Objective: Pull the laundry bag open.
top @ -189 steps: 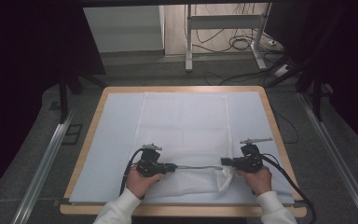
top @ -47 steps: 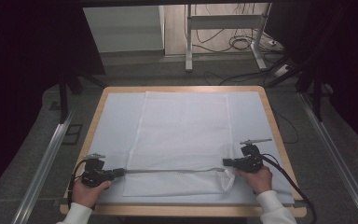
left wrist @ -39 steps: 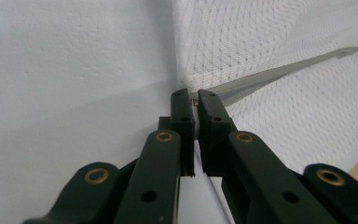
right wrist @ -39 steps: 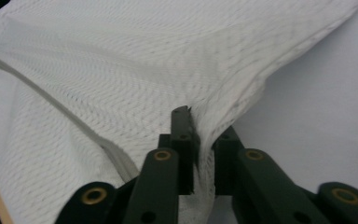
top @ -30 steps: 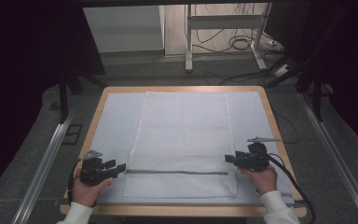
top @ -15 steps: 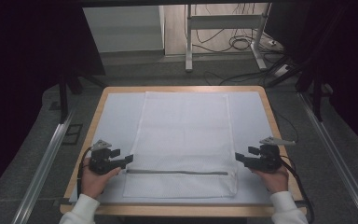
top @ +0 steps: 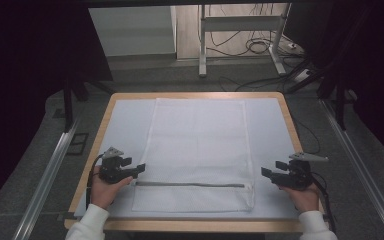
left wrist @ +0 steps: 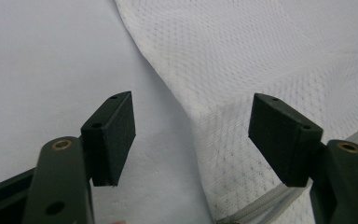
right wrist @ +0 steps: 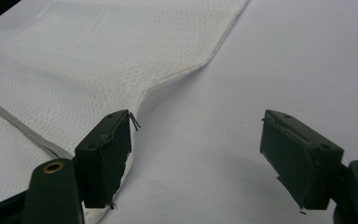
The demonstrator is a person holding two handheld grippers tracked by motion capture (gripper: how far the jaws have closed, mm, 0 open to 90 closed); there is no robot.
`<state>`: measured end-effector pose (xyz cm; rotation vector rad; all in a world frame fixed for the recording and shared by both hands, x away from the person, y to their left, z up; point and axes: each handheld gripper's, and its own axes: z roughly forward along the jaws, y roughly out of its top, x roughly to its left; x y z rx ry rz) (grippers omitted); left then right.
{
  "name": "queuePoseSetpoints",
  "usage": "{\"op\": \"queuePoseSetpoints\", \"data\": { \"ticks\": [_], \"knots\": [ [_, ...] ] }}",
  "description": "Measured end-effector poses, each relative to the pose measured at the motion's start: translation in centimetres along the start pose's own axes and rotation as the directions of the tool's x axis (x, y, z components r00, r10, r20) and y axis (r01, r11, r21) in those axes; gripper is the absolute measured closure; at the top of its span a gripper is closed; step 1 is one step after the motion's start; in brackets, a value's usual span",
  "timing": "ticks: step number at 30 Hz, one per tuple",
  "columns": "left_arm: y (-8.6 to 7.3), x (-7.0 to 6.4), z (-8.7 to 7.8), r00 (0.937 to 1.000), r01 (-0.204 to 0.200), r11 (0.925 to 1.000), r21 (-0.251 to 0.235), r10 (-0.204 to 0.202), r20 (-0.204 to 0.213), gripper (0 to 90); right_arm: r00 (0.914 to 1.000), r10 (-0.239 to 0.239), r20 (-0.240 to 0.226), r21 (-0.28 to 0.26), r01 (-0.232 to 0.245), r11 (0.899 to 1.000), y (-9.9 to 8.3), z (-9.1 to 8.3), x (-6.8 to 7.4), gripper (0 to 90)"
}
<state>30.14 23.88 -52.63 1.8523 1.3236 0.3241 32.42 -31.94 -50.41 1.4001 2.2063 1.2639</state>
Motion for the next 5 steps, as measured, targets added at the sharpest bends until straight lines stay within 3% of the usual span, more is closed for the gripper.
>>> {"op": "queuePoseSetpoints", "data": {
  "ticks": [5],
  "knots": [
    [0.06, 0.21, 0.13, 1.0, 0.001, 1.0, -0.002, -0.001, -0.005, 31.4, 1.0, 0.007, -0.007, -0.006, -0.007, 1.0, 0.05, 0.05, 0.03, 19.1]
  ]
}}
